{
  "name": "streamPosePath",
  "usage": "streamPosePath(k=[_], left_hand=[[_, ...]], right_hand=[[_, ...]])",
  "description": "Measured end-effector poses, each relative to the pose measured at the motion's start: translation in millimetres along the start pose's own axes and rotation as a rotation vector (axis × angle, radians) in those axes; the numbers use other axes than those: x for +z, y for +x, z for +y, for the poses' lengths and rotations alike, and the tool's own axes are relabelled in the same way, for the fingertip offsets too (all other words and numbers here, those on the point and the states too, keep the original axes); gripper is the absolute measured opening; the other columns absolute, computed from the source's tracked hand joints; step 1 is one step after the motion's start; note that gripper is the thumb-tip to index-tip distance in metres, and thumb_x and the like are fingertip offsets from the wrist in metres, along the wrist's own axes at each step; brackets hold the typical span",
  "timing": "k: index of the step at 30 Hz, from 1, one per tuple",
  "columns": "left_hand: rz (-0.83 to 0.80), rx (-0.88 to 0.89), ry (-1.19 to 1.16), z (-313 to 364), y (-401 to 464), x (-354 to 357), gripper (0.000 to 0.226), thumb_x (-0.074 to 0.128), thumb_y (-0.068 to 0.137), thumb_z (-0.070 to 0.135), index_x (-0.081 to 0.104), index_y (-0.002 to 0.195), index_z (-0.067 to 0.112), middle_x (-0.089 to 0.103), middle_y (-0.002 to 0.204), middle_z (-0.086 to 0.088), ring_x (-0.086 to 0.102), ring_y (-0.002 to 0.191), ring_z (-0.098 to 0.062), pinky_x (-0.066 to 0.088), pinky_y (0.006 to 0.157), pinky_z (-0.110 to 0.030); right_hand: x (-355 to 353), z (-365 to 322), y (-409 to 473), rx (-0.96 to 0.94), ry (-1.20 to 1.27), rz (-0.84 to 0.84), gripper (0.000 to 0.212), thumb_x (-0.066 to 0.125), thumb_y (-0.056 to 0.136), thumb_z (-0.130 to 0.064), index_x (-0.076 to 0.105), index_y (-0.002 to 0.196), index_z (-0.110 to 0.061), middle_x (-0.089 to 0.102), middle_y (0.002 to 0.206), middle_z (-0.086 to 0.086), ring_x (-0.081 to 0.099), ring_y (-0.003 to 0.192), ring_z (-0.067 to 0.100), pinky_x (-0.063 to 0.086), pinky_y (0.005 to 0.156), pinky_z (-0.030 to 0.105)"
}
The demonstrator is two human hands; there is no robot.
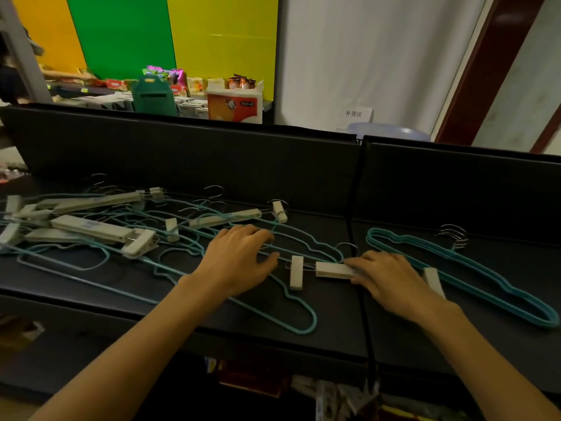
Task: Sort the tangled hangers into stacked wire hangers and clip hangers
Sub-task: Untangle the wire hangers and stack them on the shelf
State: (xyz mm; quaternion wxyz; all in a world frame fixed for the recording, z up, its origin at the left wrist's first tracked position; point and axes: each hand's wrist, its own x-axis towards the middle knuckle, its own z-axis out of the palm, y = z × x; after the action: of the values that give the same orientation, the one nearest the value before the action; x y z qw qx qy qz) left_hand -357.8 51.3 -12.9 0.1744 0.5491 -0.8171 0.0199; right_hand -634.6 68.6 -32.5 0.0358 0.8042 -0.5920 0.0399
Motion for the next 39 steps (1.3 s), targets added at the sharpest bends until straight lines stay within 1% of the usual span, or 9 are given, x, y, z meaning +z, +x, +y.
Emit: streamPosePath(k=[5,8,12,15,18,23,29,35,39], left_hand=[[-0.103,0.034,0.038,-37,29,-7,0.053,0.05,0.087,0.055,0.045,0.132,0.029,0.052,0.129,0.001,0.049,0.116,-0.02,0.041,0.094,-0.037],[-0.25,0.078,0.066,-51,47,-3,0.066,0.05,0.082,0.064,0.036,0.138,0.032,0.041,0.141,0.0,0.04,0.126,-0.022,0.033,0.102,-0.042],[-0.381,0.17,0.082,-62,69,7,0.088,0.05,0.074,0.074,0.023,0.145,0.03,0.026,0.152,-0.002,0.027,0.136,-0.025,0.023,0.111,-0.047],[-0.422,0.242,0.089,-66,82,12,0.095,0.051,0.072,0.076,0.021,0.146,0.024,0.028,0.151,-0.004,0.027,0.136,-0.026,0.023,0.112,-0.045],[-0.38,0.303,0.07,-69,89,17,0.095,0.053,0.071,0.075,0.028,0.144,0.021,0.036,0.145,-0.006,0.035,0.13,-0.026,0.03,0.108,-0.044],[-0.271,0.422,-0.055,-62,96,14,0.086,0.058,0.074,0.067,0.03,0.142,0.022,0.036,0.141,-0.004,0.037,0.125,-0.024,0.034,0.102,-0.044],[-0.153,0.619,-0.053,-29,98,11,0.097,0.05,0.071,0.078,0.016,0.146,0.026,0.032,0.137,-0.001,0.034,0.122,-0.022,0.029,0.103,-0.042],[-0.207,0.746,-0.087,34,92,24,0.095,0.043,0.075,0.077,0.01,0.148,0.028,0.023,0.146,-0.001,0.022,0.135,-0.023,0.013,0.114,-0.043],[-0.267,0.77,-0.148,96,91,40,0.096,0.042,0.076,0.077,0.01,0.148,0.022,0.019,0.152,-0.002,0.018,0.14,-0.022,0.009,0.116,-0.044]], right_hand=[[-7,-3,8,-0.015,0.049,0.056,0.038,0.051,0.094,-0.032,0.048,0.132,-0.029,0.053,0.12,-0.004,0.049,0.11,0.017,0.035,0.09,0.03],[-17,-9,8,-0.006,0.041,0.162,0.037,0.057,0.09,-0.025,0.053,0.128,-0.025,0.056,0.111,-0.002,0.053,0.101,0.02,0.037,0.085,0.032],[-28,-25,5,0.042,0.034,0.268,0.037,0.061,0.087,-0.02,0.056,0.124,-0.022,0.058,0.109,-0.001,0.055,0.097,0.021,0.046,0.083,0.041],[-32,-43,2,0.103,0.03,0.317,0.037,0.061,0.087,-0.018,0.057,0.124,-0.02,0.058,0.109,0.001,0.055,0.097,0.023,0.046,0.083,0.042],[-30,-63,1,0.167,0.041,0.337,0.037,0.061,0.088,-0.016,0.057,0.124,-0.019,0.059,0.11,0.001,0.054,0.098,0.024,0.043,0.084,0.04],[-26,-90,-6,0.244,0.067,0.393,0.037,0.062,0.087,-0.013,0.057,0.123,-0.019,0.058,0.107,0.002,0.053,0.094,0.023,0.042,0.08,0.04],[-44,-99,-47,0.403,0.018,0.525,0.035,0.059,0.089,-0.017,0.057,0.124,-0.018,0.055,0.105,0.002,0.049,0.094,0.022,0.045,0.078,0.044],[-48,-76,-116,0.569,-0.021,0.595,0.036,0.059,0.088,-0.016,0.057,0.124,-0.016,0.056,0.106,0.001,0.048,0.096,0.02,0.047,0.079,0.046],[-41,-44,-165,0.646,-0.02,0.591,0.036,0.057,0.089,-0.02,0.057,0.125,-0.017,0.055,0.107,0.0,0.048,0.096,0.019,0.046,0.08,0.044]])
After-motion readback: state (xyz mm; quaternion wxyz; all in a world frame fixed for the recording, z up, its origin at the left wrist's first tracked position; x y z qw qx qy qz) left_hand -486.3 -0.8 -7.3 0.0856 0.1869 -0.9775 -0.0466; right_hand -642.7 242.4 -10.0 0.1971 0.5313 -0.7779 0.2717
